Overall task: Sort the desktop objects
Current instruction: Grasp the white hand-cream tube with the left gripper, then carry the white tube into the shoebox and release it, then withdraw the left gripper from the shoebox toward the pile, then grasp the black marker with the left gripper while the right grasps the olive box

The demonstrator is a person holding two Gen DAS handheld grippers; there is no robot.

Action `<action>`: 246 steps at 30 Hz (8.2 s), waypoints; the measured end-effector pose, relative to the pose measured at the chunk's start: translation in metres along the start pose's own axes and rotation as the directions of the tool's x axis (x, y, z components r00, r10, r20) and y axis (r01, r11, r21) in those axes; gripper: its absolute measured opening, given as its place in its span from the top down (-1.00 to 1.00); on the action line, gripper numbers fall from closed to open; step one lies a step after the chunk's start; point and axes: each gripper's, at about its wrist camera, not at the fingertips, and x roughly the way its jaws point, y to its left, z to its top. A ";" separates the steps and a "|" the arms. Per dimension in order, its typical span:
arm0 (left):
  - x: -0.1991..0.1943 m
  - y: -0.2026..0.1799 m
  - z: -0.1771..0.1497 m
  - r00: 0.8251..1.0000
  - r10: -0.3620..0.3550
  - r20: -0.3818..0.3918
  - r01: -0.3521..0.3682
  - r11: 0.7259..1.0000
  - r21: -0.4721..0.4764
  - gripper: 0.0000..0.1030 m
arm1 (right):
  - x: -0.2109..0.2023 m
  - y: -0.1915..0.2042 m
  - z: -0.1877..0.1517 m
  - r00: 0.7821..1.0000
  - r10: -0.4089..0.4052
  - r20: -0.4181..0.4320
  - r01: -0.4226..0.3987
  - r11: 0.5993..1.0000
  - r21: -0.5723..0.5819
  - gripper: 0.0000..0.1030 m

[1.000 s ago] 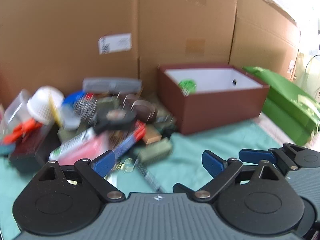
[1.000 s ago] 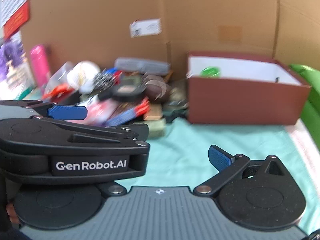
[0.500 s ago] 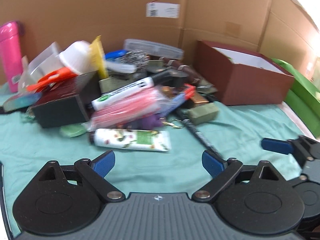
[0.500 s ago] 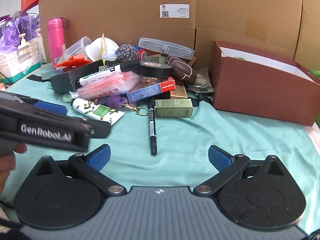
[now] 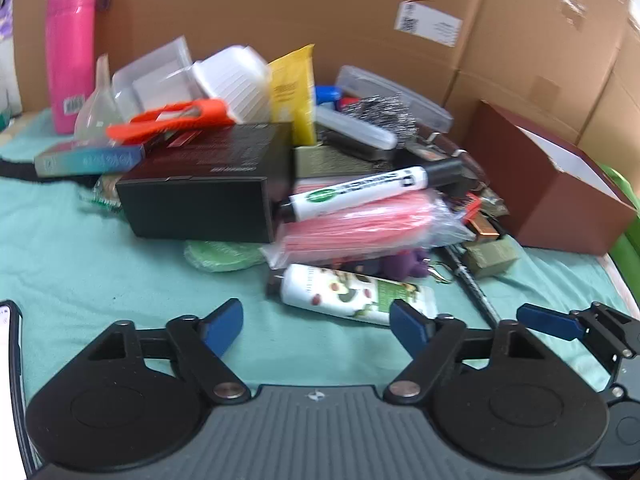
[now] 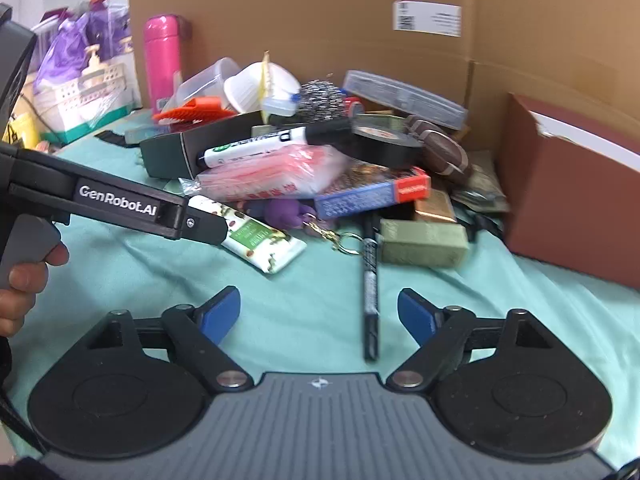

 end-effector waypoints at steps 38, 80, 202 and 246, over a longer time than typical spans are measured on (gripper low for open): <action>0.002 -0.006 0.009 0.997 -0.012 -0.078 0.008 0.999 -0.048 0.02 | 0.020 0.045 0.012 0.981 0.190 -0.029 -0.192 0.975 -0.113 0.03; 0.006 -0.049 0.004 0.995 -0.025 -0.092 0.031 0.997 0.070 0.25 | -0.002 0.032 0.002 0.990 0.138 -0.041 -0.139 0.990 -0.031 0.69; 0.015 -0.092 0.006 0.964 -0.257 -0.070 0.266 0.948 0.177 -0.23 | -0.019 -0.049 -0.014 0.977 -0.211 -0.037 0.212 0.976 0.050 -0.90; 0.029 -0.088 0.005 0.969 -0.187 -0.163 0.225 0.940 0.258 0.81 | -0.015 -0.056 -0.005 1.000 -0.013 -0.027 0.012 0.999 -0.033 0.57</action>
